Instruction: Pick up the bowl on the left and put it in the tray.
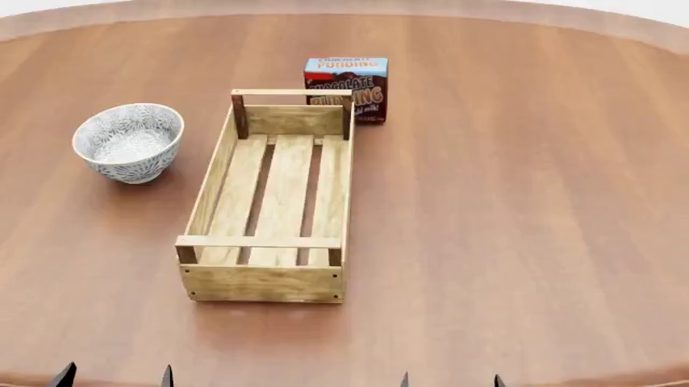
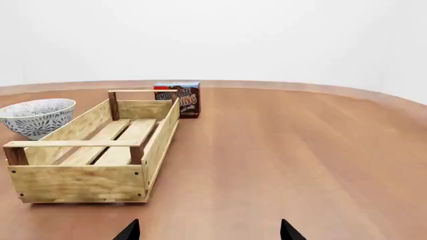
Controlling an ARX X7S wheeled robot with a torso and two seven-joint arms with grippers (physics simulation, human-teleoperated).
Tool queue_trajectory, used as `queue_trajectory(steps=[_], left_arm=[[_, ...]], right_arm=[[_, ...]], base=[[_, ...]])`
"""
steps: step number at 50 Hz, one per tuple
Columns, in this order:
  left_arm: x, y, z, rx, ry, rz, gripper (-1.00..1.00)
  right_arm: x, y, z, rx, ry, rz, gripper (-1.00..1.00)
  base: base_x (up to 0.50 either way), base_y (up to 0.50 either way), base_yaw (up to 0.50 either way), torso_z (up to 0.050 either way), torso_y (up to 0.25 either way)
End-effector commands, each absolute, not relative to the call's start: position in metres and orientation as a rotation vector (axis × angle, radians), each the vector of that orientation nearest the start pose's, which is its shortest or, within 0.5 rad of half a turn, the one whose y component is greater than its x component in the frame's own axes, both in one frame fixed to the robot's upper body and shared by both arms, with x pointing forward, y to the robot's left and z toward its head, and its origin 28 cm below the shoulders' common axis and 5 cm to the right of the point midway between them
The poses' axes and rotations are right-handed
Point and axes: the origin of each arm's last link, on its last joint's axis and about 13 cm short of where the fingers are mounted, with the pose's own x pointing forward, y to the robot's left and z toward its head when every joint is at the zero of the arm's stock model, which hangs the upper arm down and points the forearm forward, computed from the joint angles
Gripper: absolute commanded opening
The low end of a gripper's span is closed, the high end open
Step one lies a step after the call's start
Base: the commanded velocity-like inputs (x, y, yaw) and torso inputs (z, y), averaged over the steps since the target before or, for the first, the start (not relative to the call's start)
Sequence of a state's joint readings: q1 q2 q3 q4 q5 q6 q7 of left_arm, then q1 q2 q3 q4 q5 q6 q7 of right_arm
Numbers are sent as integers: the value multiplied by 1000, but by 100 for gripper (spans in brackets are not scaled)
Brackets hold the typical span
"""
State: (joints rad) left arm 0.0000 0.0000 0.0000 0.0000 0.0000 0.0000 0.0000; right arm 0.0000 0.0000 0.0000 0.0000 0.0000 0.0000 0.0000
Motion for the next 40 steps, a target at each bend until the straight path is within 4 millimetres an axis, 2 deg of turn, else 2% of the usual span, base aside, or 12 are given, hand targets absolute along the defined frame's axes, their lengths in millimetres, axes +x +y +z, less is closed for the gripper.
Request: queue_trajectory(steps=[1,10,24,25,26,29,30,37,40], left_arm=[[210,206,13,10,0,0,100],[217,209,9,-10,-41,29,100],[219,207,9,42,26,57,100],[237,201,15,9,-96,88,100],[220,207,9,18,11,44,100],[219,206,10,25,23,47,100],[219,206,9,18,34,39,100],[216,205,5,65,7,50,100],[216,204,3,62,8,48,100]], right_arm=[[210,-96,13,-9,0,0,100],[213,-95,12,26,-4,43,100],[216,-93,11,-4,19,83,100],[235,-64,16,136,-90,188,100],[218,-93,9,4,25,84,100],[218,-93,9,-21,40,20,100],[217,-93,9,-11,33,66,100],[215,-93,4,0,28,89,100],[213,-93,4,2,18,102,100]], base=[[0,0,0,0,0],[0,0,0,0,0],[0,0,0,0,0],[0,0,0,0,0],[0,0,0,0,0],[0,0,0,0,0],[0,0,0,0,0],[0,0,0,0,0],[0,464,0,0,0]])
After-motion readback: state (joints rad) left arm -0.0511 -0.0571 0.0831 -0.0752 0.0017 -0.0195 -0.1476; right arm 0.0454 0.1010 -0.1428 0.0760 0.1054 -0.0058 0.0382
